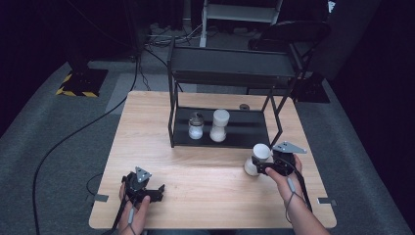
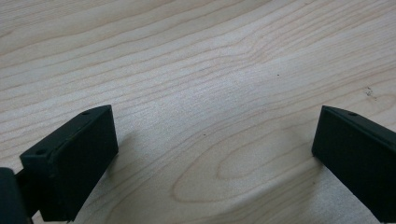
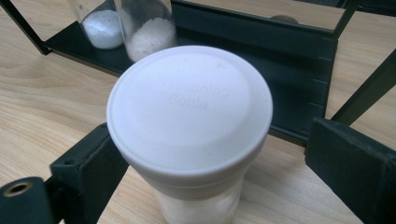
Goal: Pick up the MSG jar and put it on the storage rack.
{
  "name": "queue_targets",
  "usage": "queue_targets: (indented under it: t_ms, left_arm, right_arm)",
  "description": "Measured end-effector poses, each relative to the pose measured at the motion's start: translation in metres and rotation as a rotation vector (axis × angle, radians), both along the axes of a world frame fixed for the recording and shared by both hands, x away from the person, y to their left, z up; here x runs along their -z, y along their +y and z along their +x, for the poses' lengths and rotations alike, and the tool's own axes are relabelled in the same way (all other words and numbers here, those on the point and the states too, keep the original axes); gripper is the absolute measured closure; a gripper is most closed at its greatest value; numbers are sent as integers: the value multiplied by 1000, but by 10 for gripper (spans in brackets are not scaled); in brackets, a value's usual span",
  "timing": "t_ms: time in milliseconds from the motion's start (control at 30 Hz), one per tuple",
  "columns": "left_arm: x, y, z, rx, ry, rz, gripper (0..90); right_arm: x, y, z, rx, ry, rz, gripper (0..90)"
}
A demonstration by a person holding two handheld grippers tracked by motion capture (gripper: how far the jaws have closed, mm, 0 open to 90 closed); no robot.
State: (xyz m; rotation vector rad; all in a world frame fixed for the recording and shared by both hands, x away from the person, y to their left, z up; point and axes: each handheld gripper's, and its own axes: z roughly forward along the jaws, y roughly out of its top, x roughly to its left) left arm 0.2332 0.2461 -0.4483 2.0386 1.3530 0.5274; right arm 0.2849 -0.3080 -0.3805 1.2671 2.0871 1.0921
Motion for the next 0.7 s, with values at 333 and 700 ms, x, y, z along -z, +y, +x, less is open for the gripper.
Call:
queue_targets:
  t_ms: [333,700]
  left_arm:
    - [0,0,0,0,-1,0,3]
    - [0,0,0,0,0,0,3]
  right_arm:
    - [4,3,4,-27,7,-13,171]
    - [7,8,4,-38,-15,-4,330]
